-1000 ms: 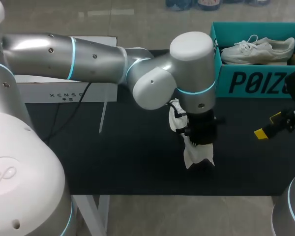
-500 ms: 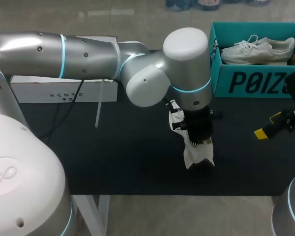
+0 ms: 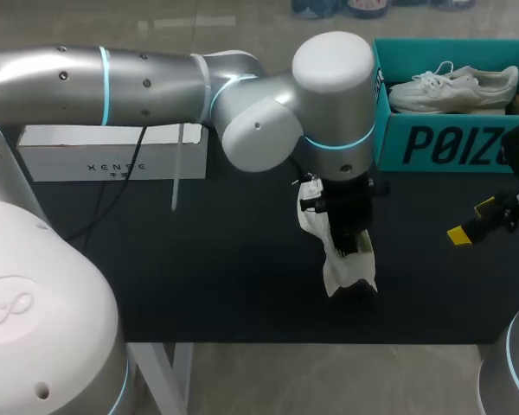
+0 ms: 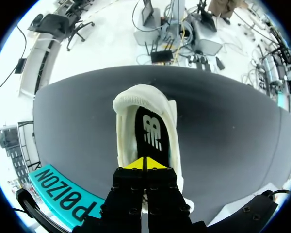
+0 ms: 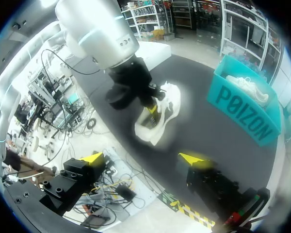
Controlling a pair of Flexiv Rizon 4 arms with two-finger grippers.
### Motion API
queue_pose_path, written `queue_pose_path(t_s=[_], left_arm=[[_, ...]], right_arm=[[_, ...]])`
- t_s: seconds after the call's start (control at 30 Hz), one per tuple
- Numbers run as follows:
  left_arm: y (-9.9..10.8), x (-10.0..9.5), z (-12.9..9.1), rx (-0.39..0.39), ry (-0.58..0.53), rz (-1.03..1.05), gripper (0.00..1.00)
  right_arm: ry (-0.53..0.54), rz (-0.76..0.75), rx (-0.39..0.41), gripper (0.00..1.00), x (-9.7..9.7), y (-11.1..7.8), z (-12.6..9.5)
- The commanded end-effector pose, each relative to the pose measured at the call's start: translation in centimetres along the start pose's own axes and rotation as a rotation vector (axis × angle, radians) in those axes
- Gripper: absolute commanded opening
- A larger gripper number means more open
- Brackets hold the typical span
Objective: Take the shoe out of the shoebox, open the shoe tongue, remove and reinsert the insole, then place the shoe into the shoebox
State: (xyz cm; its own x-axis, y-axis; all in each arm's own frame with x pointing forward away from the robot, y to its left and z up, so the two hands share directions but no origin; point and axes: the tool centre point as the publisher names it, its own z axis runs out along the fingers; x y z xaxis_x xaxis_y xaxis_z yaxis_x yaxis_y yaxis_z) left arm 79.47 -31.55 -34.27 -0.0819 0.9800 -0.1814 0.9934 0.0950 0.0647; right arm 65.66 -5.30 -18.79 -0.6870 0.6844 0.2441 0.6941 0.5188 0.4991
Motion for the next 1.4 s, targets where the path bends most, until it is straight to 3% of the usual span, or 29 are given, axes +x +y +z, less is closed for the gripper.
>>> queue_pose_path(t_s=[0.03, 0.23, 0.5, 1.1, 1.4], left_arm=[[-0.2, 0.3, -0.2, -0.007, 0.009, 0.000, 0.00], [-0.4, 0.5, 0.9, -0.001, 0.029, 0.002, 0.00], [-0.7, -0.4, 0.1, 0.001, 0.014, 0.009, 0.00], [-1.6, -2.5, -7.2, -0.021, -0.032, 0.012, 0.00], [0.4, -1.1, -9.3, -0.067, -0.036, -0.028, 0.00]], right_arm=[[-0.003, 0.000, -0.002, 1.00, 0.1, -0.2, 0.0], [-0.003, 0.000, -0.002, 1.00, 0.1, -0.2, 0.0], [-0.003, 0.000, -0.002, 1.00, 0.1, -0.2, 0.0], [-0.003, 0.000, -0.002, 1.00, 0.1, -0.2, 0.0], [-0.003, 0.000, -0.002, 1.00, 0.1, -0.2, 0.0]])
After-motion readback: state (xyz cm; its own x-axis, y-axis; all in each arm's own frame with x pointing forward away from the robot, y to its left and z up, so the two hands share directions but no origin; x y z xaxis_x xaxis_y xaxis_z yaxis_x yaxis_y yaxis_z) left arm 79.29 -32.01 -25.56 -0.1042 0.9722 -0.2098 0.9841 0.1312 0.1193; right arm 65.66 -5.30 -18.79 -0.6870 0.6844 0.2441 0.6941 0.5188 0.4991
